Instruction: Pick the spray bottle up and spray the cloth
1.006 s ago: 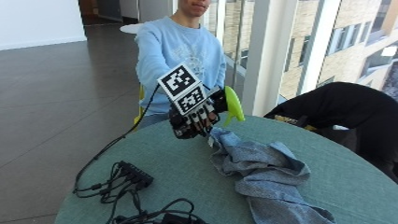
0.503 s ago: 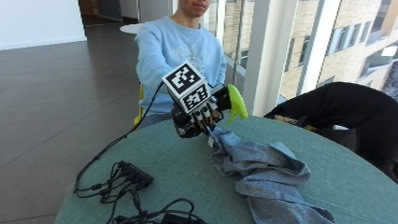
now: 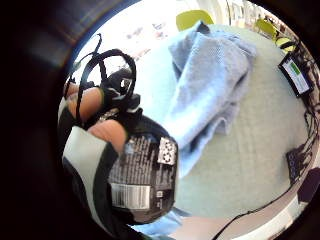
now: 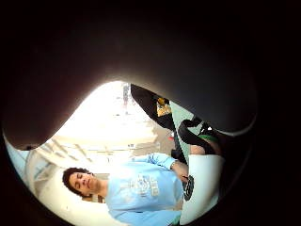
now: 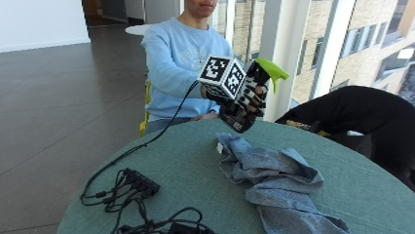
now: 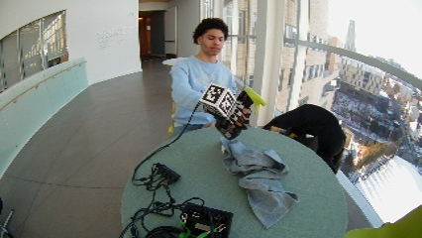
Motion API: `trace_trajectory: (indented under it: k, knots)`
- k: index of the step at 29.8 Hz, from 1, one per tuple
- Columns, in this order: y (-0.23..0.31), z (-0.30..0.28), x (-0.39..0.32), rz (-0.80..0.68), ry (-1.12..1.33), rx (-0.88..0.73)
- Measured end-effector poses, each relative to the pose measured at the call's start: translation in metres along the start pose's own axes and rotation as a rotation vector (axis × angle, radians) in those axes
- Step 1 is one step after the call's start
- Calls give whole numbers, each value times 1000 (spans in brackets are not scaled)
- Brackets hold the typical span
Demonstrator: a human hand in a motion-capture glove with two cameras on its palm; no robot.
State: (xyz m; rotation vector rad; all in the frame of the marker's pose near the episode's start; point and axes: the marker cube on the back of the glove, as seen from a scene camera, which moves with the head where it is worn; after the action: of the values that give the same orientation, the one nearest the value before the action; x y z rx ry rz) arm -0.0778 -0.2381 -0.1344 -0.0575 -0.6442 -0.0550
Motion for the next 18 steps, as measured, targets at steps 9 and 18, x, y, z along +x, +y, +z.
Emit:
trace_trajectory:
  k: [9, 18]
  knots:
    - [-27, 88, -41, -190, -151, 118]
    - [-43, 151, -57, -237, -249, 178]
